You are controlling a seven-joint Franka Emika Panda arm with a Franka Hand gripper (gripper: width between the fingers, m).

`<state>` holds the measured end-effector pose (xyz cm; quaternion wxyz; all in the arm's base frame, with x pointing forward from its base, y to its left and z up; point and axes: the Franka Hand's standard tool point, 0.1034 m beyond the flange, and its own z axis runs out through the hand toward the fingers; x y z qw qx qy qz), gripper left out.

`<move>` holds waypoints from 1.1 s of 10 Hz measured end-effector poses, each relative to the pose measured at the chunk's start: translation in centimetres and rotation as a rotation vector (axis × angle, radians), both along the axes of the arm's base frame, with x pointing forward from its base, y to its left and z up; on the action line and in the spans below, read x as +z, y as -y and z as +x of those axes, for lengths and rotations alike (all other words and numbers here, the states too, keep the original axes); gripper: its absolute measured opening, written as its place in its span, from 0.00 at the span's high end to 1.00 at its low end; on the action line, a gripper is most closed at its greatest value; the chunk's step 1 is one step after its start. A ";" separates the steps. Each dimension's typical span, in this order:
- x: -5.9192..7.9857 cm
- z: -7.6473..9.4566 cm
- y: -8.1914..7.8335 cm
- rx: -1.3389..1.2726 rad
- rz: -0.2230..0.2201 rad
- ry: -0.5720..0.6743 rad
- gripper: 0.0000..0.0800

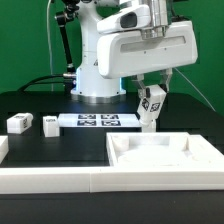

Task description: Assemble square table

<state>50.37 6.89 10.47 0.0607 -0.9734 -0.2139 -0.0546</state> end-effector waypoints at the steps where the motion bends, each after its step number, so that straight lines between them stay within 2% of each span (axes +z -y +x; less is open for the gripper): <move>1: 0.2 0.1 -0.3 -0.013 0.005 -0.016 0.64; 3: 2.1 2.4 -1.8 -0.027 0.026 -0.034 0.64; 4: 2.5 3.1 -2.0 -0.025 0.030 -0.015 0.64; 6: 2.0 2.9 -1.5 -0.026 0.024 0.006 0.64; 8: 2.1 3.7 -0.7 -0.024 0.016 0.116 0.64; 10: 2.4 4.9 -0.5 -0.029 0.020 0.192 0.64; 11: 2.4 5.5 -1.1 -0.041 0.030 0.194 0.64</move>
Offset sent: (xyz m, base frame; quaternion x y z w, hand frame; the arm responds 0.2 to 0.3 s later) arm 0.0397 0.0240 0.0337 0.0100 -0.0389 0.0283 0.9988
